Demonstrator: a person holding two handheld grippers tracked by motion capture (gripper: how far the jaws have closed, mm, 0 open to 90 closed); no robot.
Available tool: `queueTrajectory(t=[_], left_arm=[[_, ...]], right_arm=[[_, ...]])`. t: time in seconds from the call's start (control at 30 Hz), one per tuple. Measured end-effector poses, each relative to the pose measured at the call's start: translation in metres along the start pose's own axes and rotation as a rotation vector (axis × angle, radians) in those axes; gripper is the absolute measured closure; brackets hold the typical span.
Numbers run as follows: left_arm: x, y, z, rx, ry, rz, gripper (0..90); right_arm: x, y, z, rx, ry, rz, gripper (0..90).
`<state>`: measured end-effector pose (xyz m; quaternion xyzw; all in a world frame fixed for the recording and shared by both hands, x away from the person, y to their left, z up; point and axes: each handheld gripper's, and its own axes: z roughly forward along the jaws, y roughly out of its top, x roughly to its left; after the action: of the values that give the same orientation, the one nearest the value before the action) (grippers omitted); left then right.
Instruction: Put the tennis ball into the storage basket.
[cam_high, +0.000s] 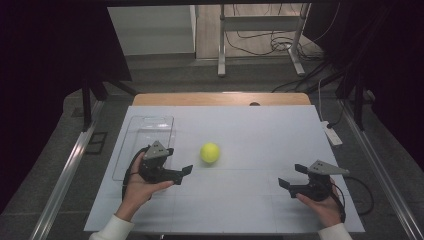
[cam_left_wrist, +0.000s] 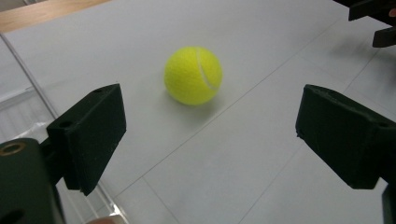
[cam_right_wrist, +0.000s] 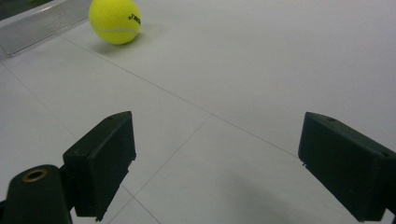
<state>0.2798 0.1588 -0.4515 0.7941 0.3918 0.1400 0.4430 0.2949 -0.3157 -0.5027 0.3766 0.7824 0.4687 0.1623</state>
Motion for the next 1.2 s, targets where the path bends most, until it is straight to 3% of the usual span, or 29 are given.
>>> queueTrajectory(t=[1.2], left_arm=[[-0.002,0.037,0.046,0.091,-0.036,0.041,9.1]], right_arm=[[-0.003,-0.003,-0.002,-0.001,-0.002,0.009,11.2]])
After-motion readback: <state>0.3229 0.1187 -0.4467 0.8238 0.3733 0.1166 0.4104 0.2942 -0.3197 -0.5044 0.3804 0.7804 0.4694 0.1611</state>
